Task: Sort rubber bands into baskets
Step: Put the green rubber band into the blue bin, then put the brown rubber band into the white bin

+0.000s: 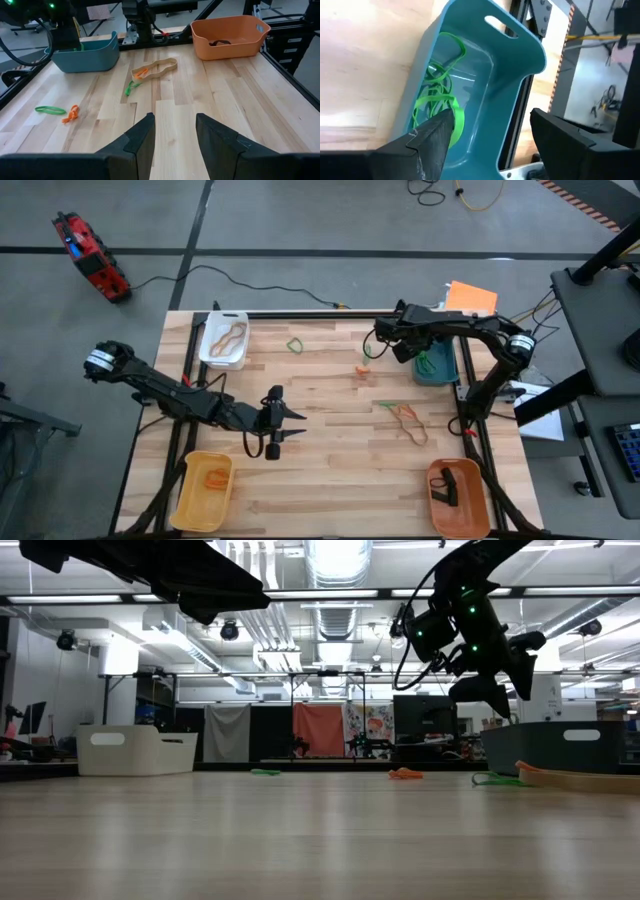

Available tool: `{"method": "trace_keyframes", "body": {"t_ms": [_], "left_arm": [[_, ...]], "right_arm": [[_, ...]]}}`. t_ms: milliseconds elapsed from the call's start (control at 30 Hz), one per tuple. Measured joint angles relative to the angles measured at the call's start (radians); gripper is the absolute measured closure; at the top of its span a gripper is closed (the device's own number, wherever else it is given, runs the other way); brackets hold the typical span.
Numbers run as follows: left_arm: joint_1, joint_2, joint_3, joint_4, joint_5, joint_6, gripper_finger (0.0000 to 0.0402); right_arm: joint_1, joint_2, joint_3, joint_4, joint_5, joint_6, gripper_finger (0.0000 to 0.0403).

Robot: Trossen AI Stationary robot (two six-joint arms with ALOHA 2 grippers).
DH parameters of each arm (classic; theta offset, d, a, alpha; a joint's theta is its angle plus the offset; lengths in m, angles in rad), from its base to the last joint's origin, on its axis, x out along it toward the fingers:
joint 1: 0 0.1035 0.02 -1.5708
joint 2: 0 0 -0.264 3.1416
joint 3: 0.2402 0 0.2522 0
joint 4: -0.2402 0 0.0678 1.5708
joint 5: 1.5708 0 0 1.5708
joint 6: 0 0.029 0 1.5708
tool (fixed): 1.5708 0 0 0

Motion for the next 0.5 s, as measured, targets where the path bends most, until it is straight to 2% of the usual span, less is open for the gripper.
{"method": "trace_keyframes", "body": {"t_ms": [33,133,300,500], "left_arm": [[0.000,0.000,0.000,0.000,0.000,0.000,0.0274],[0.000,0.000,0.000,0.000,0.000,-0.003,0.0274],[0.000,0.000,0.000,0.000,0.001,-0.003,0.0274],[0.000,0.000,0.000,0.000,0.002,-0.003,0.0274]], "right_arm": [[0.000,0.000,-0.004,0.000,-0.006,0.018,0.0145],[0.006,0.002,-0.013,0.000,-0.073,-0.082,0.0145],[0.013,-0.007,-0.013,0.024,0.009,0.013,0.0145],[0.023,-0.007,-0.027,0.094,0.019,0.082,0.0145]]}}
